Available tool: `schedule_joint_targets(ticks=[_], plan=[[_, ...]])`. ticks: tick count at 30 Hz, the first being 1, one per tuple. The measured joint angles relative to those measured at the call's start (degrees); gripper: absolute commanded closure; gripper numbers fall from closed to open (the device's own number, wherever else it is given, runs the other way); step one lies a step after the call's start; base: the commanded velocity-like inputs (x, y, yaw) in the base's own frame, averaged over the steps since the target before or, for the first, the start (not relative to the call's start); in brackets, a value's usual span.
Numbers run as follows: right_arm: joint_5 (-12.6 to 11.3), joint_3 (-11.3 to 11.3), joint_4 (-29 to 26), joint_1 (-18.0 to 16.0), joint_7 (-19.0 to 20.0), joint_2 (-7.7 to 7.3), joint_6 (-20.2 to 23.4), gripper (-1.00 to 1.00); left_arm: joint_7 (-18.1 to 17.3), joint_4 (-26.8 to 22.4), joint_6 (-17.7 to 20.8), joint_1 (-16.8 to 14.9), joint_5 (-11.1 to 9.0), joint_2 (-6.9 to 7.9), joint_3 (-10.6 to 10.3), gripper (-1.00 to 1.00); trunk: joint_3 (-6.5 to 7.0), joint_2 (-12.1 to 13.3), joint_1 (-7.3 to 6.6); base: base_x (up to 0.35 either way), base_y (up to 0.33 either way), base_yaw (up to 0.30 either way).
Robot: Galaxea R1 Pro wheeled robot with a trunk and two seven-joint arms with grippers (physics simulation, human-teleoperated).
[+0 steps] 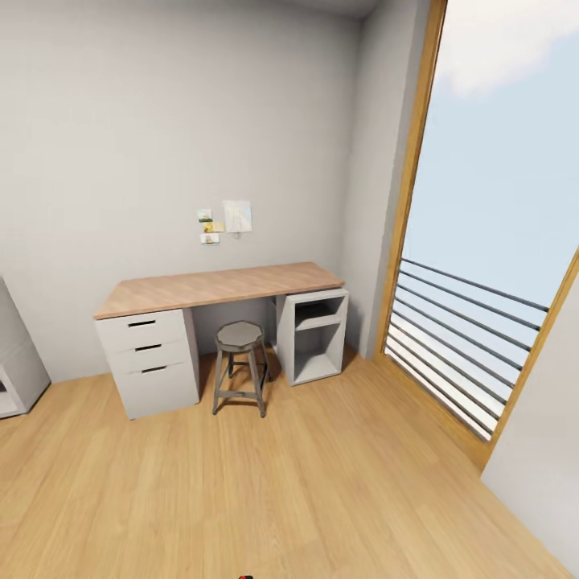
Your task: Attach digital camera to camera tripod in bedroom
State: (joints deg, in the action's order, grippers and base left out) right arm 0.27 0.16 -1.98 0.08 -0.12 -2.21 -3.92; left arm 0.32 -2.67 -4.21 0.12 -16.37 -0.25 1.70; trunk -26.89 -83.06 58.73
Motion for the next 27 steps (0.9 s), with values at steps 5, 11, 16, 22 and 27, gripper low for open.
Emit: schedule_joint_targets(ticks=[5, 11, 16, 22, 27], plan=[[0.0, 0.0, 0.0, 0.0, 0.0, -0.03, 0.0, -1.0, 0.0, 0.0, 0.0, 0.0, 0.0, 0.0, 0.0, -1.0, 0.0, 0.0, 0.0, 0.0, -0.004, 0.0], [0.0, 0.0, 0.0, 0.0, 0.0, -0.12, 0.0, -1.0, 0.0, 0.0, 0.0, 0.0, 0.0, 0.0, 0.0, -1.0, 0.0, 0.0, 0.0, 0.0, -0.147, 0.0], [0.0, 0.0, 0.0, 0.0, 0.0, -0.15, -0.1, -1.0, 0.0, 0.0, 0.0, 0.0, 0.0, 0.0, 0.0, -1.0, 0.0, 0.0, 0.0, 0.0, -0.253, 0.0], [0.0, 0.0, 0.0, 0.0, 0.0, -0.16, -0.1, -1.0, 0.0, 0.0, 0.0, 0.0, 0.0, 0.0, 0.0, -1.0, 0.0, 0.0, 0.0, 0.0, -0.276, 0.0], [0.0, 0.0, 0.0, 0.0, 0.0, -0.17, -0.1, -1.0, 0.0, 0.0, 0.0, 0.0, 0.0, 0.0, 0.0, -1.0, 0.0, 0.0, 0.0, 0.0, -0.277, 0.0]])
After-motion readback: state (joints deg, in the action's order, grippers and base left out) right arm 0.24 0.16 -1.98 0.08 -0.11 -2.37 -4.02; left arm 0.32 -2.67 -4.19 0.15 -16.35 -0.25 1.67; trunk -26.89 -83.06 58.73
